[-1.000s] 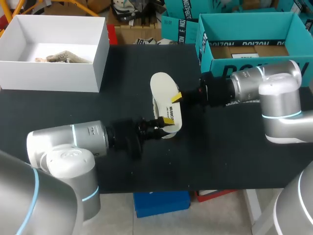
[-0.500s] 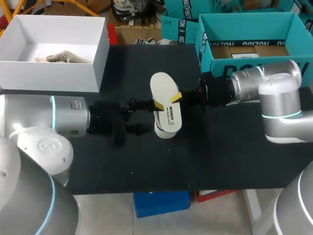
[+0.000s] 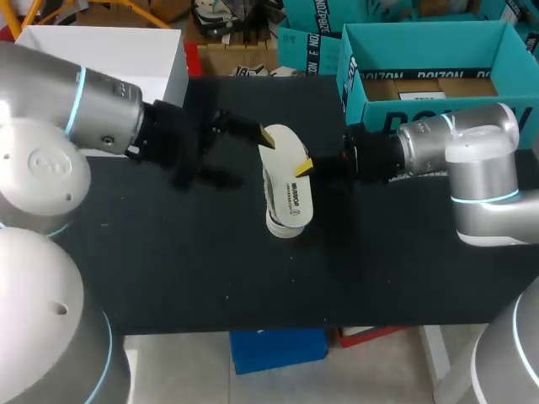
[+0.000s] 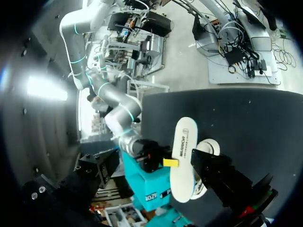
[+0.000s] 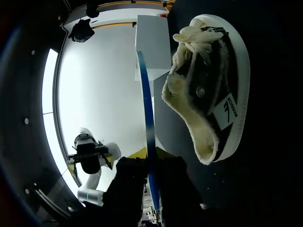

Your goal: Take the shoe out of the shoebox, open the shoe tongue, remove and reinsert the insole, then place the shoe into the shoebox

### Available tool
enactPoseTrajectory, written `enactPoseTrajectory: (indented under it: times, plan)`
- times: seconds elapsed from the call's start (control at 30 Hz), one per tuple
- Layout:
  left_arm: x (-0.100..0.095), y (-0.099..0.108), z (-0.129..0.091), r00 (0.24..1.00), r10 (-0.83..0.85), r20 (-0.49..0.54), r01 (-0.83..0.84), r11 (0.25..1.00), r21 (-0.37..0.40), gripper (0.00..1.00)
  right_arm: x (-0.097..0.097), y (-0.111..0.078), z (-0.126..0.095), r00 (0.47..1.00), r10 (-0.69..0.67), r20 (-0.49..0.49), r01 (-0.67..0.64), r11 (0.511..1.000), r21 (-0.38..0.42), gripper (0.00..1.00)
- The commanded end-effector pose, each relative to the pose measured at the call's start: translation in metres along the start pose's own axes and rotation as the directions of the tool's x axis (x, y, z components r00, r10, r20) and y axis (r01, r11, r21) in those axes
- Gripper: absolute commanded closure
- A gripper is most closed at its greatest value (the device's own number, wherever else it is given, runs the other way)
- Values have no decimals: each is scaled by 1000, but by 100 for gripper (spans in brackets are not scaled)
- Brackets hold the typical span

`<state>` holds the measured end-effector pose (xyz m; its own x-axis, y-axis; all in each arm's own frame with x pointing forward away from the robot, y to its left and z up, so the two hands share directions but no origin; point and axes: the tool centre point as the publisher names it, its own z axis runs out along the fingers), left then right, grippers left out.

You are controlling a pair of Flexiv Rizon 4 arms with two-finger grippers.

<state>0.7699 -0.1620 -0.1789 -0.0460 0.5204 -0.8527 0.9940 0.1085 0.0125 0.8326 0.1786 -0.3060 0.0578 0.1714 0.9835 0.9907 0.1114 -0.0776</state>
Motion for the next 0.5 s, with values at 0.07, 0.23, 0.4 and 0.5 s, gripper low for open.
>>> enactPoseTrajectory:
  times: [0.07,0.23,0.4,0.5]
  plan:
    - [-22,9,2,871,130,-473,-119,992,52,0,-1,1,1,1000,0,-1,0,1000,0,100]
    - [-29,9,2,867,208,-453,-206,977,55,0,-1,1,1,1000,0,-1,0,1000,0,100]
    - [-29,9,2,867,208,-453,-206,977,55,0,-1,1,1,1000,0,-1,0,1000,0,100]
    - [-29,9,2,867,208,-453,-206,977,55,0,-1,1,1,1000,0,-1,0,1000,0,100]
